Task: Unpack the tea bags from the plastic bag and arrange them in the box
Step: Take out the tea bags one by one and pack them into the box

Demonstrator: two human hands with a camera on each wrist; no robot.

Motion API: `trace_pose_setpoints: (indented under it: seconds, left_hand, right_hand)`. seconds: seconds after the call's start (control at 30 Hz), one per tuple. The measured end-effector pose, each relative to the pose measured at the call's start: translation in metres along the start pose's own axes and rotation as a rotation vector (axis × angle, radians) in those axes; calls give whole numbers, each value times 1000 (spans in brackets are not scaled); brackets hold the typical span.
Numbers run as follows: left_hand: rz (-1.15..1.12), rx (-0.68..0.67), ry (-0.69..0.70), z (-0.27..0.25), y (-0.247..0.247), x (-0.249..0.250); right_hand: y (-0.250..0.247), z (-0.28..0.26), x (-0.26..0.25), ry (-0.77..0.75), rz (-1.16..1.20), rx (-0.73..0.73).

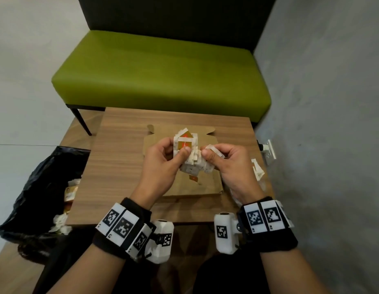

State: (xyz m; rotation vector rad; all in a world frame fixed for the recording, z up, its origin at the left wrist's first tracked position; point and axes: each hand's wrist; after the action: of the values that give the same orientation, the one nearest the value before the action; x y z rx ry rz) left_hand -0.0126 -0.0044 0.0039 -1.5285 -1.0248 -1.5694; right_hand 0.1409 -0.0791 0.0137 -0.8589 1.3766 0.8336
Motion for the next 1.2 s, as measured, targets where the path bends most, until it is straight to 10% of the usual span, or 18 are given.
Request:
trace_pose_setpoints:
  seconds: [0.6, 1.0, 1.2]
  left_hand:
    - [11, 393, 136, -5, -137, 21]
    - [163, 377, -67, 0, -158, -40]
    - [349, 327, -108, 1, -153, -60]
  right_hand:
    - [119, -1, -2, 42, -20, -24]
    - [174, -9, 67, 262, -481, 0]
    - [140, -8, 55, 372, -129, -50]
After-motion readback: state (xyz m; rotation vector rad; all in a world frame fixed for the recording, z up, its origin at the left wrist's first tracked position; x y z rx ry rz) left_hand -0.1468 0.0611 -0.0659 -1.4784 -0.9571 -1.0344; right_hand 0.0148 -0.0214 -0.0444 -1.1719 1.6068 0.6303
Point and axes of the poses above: each hand's wrist, its own z-axis towards the middle knuckle, its own y-axis out of the palm, x = y × z, and after that the axes turned 3 degrees about -y, right-handed
